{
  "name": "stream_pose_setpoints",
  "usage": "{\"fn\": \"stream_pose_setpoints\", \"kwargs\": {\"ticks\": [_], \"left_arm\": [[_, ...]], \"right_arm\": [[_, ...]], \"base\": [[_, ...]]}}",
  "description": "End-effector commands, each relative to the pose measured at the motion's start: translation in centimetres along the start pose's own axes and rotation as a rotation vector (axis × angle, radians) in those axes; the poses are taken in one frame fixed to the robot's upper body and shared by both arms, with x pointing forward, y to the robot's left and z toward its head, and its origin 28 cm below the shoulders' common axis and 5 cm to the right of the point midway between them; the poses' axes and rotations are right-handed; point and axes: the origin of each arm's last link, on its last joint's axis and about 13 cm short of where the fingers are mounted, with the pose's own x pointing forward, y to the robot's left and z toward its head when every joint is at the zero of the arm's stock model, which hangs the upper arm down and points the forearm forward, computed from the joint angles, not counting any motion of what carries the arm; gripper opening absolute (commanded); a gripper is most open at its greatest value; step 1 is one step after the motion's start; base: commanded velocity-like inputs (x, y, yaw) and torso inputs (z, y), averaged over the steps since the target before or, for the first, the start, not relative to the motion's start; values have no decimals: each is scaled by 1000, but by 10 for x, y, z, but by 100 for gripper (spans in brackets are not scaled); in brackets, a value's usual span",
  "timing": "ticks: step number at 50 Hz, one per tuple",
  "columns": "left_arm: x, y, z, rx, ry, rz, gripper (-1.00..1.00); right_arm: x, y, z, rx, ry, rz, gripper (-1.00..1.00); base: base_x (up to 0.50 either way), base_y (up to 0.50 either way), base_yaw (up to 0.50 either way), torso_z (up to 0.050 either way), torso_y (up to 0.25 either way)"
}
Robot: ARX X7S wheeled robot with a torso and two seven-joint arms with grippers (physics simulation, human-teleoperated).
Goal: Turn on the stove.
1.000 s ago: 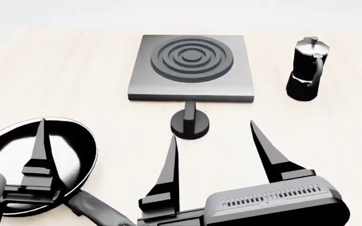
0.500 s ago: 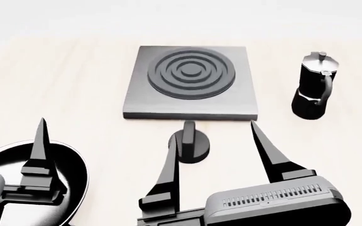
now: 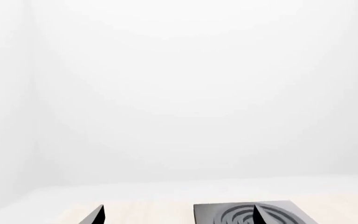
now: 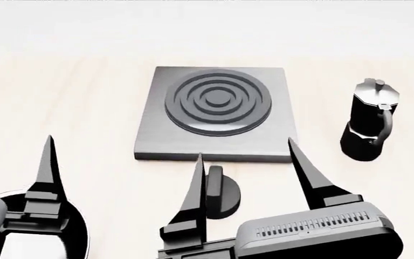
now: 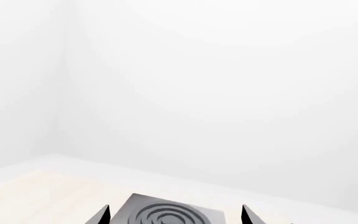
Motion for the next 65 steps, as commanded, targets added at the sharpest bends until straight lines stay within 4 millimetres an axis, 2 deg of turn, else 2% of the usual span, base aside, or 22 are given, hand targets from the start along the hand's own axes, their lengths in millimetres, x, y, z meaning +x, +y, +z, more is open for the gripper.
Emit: {"fn": "stream_pose_setpoints", "kwargs": {"ticks": [1, 36, 55, 65], "left_arm": [[0, 0, 0, 0, 0, 0, 100], [0, 0, 0, 1, 0, 0, 100], [0, 1, 0, -4, 0, 2, 100], [0, 0, -1, -2, 2, -2, 100]], "right_arm": [[0, 0, 0, -1, -1, -1, 100], [2, 0, -4, -3, 6, -3, 100], [12, 6, -33, 45, 121, 19, 100], [13, 6, -42, 63, 181, 29, 100]], "base": [[219, 0, 0, 0, 0], [194, 0, 0, 0, 0], [0, 0, 0, 0, 0], [0, 0, 0, 0, 0]]}}
